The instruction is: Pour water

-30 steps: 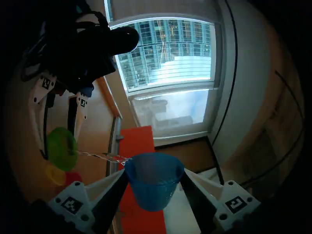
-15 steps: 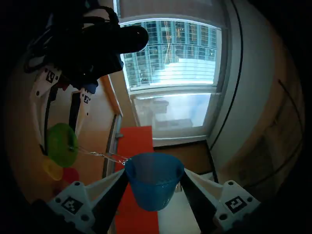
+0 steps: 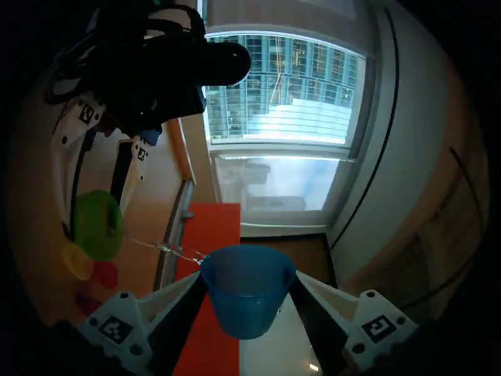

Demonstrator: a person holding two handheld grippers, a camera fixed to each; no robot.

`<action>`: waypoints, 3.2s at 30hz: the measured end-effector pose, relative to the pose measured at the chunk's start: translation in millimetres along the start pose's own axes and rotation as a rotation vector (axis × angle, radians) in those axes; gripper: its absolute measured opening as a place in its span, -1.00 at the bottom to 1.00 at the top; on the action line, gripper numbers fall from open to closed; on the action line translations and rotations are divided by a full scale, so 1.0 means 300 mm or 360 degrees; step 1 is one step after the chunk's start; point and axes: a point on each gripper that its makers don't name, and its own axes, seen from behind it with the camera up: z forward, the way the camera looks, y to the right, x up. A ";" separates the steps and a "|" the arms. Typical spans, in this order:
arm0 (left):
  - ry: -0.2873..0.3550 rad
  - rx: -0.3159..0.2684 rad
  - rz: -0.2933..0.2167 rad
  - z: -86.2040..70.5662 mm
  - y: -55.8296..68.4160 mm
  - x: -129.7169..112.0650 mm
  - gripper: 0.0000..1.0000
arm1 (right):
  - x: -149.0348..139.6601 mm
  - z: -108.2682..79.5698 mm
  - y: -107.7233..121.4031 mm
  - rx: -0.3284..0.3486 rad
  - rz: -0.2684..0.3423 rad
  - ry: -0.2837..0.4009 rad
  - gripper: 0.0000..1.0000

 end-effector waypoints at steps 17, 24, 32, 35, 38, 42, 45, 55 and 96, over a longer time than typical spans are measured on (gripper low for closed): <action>0.0003 0.0007 -0.0010 0.011 -0.009 -0.004 0.74 | 0.036 0.007 0.008 -0.0022 -0.0160 0.0016 0.82; 0.0007 0.0007 -0.0014 0.012 -0.010 -0.003 0.74 | 0.035 0.008 -0.001 -0.0029 -0.0224 0.0006 0.82; 0.0010 0.0010 -0.0009 0.010 -0.013 0.004 0.74 | 0.031 -0.002 -0.005 -0.0020 -0.0103 0.0021 0.81; 0.0013 0.0011 -0.0007 0.009 -0.013 0.011 0.74 | 0.023 -0.010 -0.002 -0.0019 0.0009 0.0021 0.82; 0.0017 0.0009 -0.0005 0.008 -0.009 0.017 0.74 | 0.004 -0.014 -0.007 -0.0015 0.0166 0.0000 0.82; 0.0019 0.0006 0.0002 0.006 -0.005 0.020 0.74 | -0.005 -0.024 -0.019 0.0002 0.0387 -0.0009 0.82; 0.0019 0.0006 0.0006 0.005 -0.003 0.021 0.74 | 0.007 -0.037 -0.027 0.0014 0.0552 0.0011 0.82; 0.0020 0.0022 0.0019 0.000 -0.015 0.030 0.74 | 0.071 -0.082 -0.069 0.0081 0.1042 0.0086 0.82; 0.0019 0.0110 0.0057 -0.041 -0.072 0.052 0.74 | 0.120 -0.165 -0.116 0.0222 0.2261 0.0076 0.82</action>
